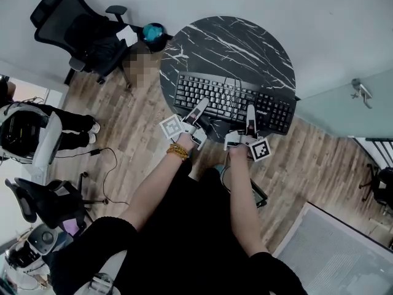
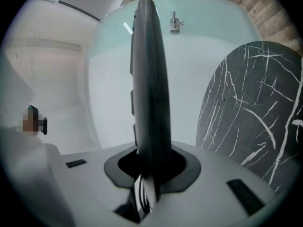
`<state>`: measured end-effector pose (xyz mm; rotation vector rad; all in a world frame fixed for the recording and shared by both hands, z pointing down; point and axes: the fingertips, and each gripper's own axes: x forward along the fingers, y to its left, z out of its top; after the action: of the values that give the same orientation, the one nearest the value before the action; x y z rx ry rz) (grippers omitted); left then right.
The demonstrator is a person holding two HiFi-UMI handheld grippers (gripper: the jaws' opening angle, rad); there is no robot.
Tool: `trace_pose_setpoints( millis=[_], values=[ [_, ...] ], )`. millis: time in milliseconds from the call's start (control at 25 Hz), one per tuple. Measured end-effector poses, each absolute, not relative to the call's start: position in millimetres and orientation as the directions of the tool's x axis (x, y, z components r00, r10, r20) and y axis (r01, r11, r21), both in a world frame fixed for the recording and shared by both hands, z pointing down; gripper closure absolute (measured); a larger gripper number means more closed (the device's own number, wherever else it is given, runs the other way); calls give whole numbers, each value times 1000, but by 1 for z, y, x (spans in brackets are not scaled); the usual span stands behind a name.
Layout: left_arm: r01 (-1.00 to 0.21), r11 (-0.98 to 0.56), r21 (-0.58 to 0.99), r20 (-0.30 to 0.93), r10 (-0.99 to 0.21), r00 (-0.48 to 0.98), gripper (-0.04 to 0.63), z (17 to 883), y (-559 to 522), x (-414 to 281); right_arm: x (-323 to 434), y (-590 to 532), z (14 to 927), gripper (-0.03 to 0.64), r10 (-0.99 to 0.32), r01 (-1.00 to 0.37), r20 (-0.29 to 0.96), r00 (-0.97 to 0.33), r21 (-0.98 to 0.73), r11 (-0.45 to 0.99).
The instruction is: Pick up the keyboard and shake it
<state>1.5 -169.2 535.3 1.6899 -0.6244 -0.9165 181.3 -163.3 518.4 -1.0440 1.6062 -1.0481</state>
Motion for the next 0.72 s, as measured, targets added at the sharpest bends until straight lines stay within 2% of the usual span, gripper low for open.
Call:
trace_pose_setpoints(
  millis=[600, 720],
  values=[
    [17, -291, 956, -233, -725, 648, 462, 538, -165, 26, 198, -165, 517, 532, -960, -212, -207, -191, -946, 246],
    [-58, -243, 968, -133, -698, 703, 462, 551, -154, 31, 201, -170, 509, 532, -958, -225, -216, -187, -940, 256]
  ],
)
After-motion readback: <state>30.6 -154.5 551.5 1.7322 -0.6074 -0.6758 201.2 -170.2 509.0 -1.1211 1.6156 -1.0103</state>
